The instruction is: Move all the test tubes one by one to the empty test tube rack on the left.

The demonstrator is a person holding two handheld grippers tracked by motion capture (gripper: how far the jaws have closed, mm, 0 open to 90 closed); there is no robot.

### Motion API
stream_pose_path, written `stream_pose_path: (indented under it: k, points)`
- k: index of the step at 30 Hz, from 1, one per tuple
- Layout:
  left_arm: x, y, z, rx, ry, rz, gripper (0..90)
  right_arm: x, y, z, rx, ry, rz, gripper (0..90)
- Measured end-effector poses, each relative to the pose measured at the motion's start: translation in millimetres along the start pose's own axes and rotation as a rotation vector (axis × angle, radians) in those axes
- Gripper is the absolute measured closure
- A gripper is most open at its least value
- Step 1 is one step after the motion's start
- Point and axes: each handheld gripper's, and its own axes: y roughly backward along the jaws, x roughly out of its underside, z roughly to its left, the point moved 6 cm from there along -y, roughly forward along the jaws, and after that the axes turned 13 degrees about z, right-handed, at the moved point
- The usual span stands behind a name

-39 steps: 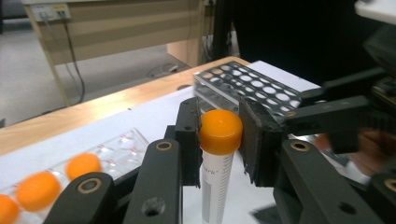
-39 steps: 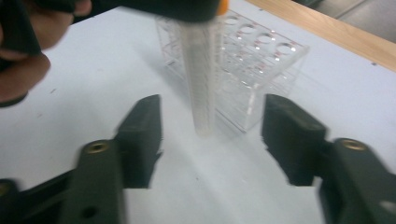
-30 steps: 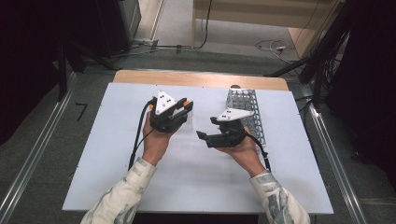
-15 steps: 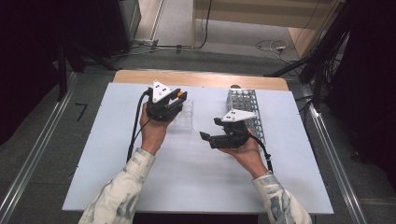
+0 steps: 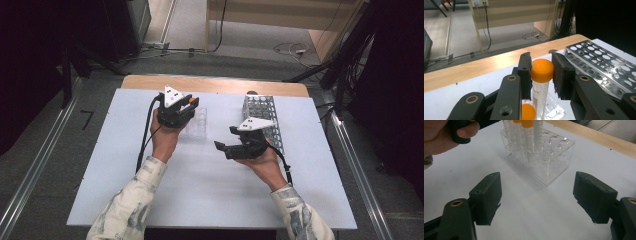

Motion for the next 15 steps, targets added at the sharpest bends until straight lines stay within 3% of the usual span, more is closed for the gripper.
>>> stream_pose_path:
  k: [15]
  points:
    - [22.8,-13.8,-3.0,-0.008,-0.019,0.064,70.0,1.5,-0.2,1.6,-0.005,0.0,0.006,21.6]
